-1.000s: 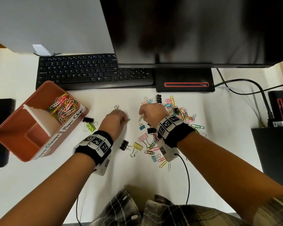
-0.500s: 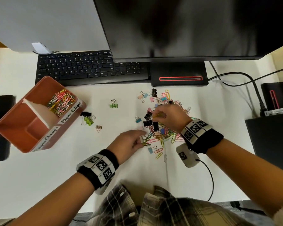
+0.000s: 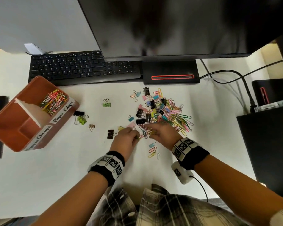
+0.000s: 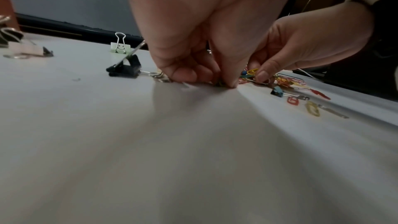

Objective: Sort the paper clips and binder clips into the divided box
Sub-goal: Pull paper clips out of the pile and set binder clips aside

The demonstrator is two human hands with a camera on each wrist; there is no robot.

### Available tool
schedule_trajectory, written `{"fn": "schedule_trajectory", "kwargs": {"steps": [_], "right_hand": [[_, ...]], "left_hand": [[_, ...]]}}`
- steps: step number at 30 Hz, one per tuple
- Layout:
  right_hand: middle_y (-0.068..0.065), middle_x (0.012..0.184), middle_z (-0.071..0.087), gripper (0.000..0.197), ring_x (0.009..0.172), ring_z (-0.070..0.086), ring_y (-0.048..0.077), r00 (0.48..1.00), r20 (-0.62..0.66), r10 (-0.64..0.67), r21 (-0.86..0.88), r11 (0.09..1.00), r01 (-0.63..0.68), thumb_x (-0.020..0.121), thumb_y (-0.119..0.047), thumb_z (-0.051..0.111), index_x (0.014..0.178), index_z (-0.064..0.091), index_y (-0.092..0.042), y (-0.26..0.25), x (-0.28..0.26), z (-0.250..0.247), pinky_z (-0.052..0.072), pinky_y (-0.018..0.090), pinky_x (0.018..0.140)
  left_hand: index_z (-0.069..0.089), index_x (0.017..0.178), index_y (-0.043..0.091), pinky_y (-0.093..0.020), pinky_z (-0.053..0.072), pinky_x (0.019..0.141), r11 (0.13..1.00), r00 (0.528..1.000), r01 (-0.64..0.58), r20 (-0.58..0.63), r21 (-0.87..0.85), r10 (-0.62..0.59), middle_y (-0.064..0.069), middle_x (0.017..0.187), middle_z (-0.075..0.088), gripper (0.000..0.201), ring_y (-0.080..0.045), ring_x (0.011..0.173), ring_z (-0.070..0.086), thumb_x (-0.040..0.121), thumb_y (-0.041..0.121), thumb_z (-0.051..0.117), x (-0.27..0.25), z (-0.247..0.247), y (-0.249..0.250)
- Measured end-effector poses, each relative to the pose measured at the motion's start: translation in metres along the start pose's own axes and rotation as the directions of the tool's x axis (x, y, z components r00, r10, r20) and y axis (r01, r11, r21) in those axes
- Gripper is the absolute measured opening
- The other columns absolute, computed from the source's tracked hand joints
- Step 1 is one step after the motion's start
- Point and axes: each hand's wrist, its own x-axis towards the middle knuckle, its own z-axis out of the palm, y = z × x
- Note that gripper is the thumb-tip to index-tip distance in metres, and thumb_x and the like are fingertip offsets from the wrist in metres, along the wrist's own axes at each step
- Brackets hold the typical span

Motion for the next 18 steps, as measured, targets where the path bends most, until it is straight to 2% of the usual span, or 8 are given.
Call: {"fn": "schedule_trajectory", "kwargs": {"steps": [3, 6, 8, 11, 14, 16, 18], "right_hand": [[0.011, 0.113, 0.063, 0.050, 0.098, 0.059, 0.025, 1.000, -0.001, -0.021, -0.070, 0.997, 0.021, 0.085, -0.015, 0.062, 0.133, 0.049, -0.022, 0.000, 0.008, -0.001, 0.047, 0.032, 0.086], [0.011, 0.113, 0.061, 0.047, 0.101, 0.058, 0.027, 0.999, -0.019, -0.048, -0.152, 0.987, 0.044, 0.085, -0.018, 0.062, 0.131, 0.050, -0.022, -0.003, 0.016, 0.002, 0.048, 0.035, 0.087], [0.010, 0.112, 0.061, 0.042, 0.104, 0.056, 0.027, 0.996, -0.070, -0.058, -0.141, 0.989, 0.048, 0.084, -0.019, 0.063, 0.125, 0.055, -0.020, -0.006, 0.019, 0.004, 0.048, 0.036, 0.087], [0.010, 0.106, 0.059, 0.029, 0.099, 0.057, 0.029, 0.986, -0.152, -0.070, -0.079, 0.995, 0.058, 0.082, -0.017, 0.066, 0.111, 0.062, -0.013, -0.007, 0.020, 0.009, 0.049, 0.037, 0.084], [0.009, 0.104, 0.058, 0.024, 0.096, 0.058, 0.028, 0.979, -0.186, -0.082, -0.068, 0.995, 0.071, 0.081, -0.015, 0.068, 0.103, 0.064, -0.009, -0.007, 0.019, 0.014, 0.050, 0.037, 0.081], [0.010, 0.104, 0.058, 0.021, 0.094, 0.058, 0.028, 0.978, -0.191, -0.087, -0.066, 0.995, 0.075, 0.080, -0.014, 0.069, 0.099, 0.064, -0.007, -0.008, 0.018, 0.015, 0.050, 0.036, 0.080], [0.010, 0.102, 0.059, 0.018, 0.095, 0.058, 0.028, 0.978, -0.191, -0.086, -0.062, 0.995, 0.075, 0.079, -0.013, 0.070, 0.094, 0.063, -0.005, -0.008, 0.019, 0.015, 0.048, 0.033, 0.080]], "left_hand": [[0.066, 0.078, 0.008, -0.038, 0.052, 0.067, 1.000, 0.999, 0.011, -0.041, 0.018, -0.010, -0.012, 0.082, 0.060, 0.001, -0.028, 0.073, 0.057, 0.077, 0.008, 0.066, 0.004, -0.004, -0.004], [0.066, 0.076, 0.008, -0.038, 0.052, 0.066, 0.999, 0.999, 0.015, -0.050, 0.041, -0.013, -0.012, 0.081, 0.057, 0.004, -0.030, 0.073, 0.056, 0.075, 0.005, 0.067, 0.007, -0.006, -0.011], [0.063, 0.074, 0.007, -0.038, 0.051, 0.065, 0.999, 0.999, 0.017, -0.043, 0.050, -0.015, -0.012, 0.080, 0.055, 0.007, -0.030, 0.072, 0.056, 0.074, 0.001, 0.066, 0.008, -0.007, -0.012], [0.063, 0.082, 0.004, -0.032, 0.047, 0.070, 0.998, 0.999, 0.025, -0.039, 0.061, -0.022, -0.014, 0.090, 0.057, 0.004, -0.031, 0.081, 0.057, 0.081, 0.003, 0.060, 0.006, -0.010, -0.009], [0.063, 0.094, 0.005, -0.017, 0.036, 0.069, 0.997, 0.995, 0.071, -0.069, -0.012, -0.071, -0.004, 0.103, 0.052, 0.013, -0.019, 0.089, 0.051, 0.089, 0.010, 0.052, 0.002, -0.014, -0.008], [0.064, 0.089, 0.003, -0.020, 0.034, 0.070, 0.998, 0.994, 0.069, -0.087, -0.013, -0.070, -0.009, 0.100, 0.056, 0.010, -0.023, 0.087, 0.054, 0.088, 0.007, 0.055, 0.000, -0.016, -0.009], [0.066, 0.082, 0.002, -0.024, 0.037, 0.070, 0.998, 0.993, 0.059, -0.102, -0.013, -0.060, -0.015, 0.089, 0.060, 0.006, -0.030, 0.081, 0.057, 0.083, 0.000, 0.059, 0.000, -0.015, -0.014]]}}
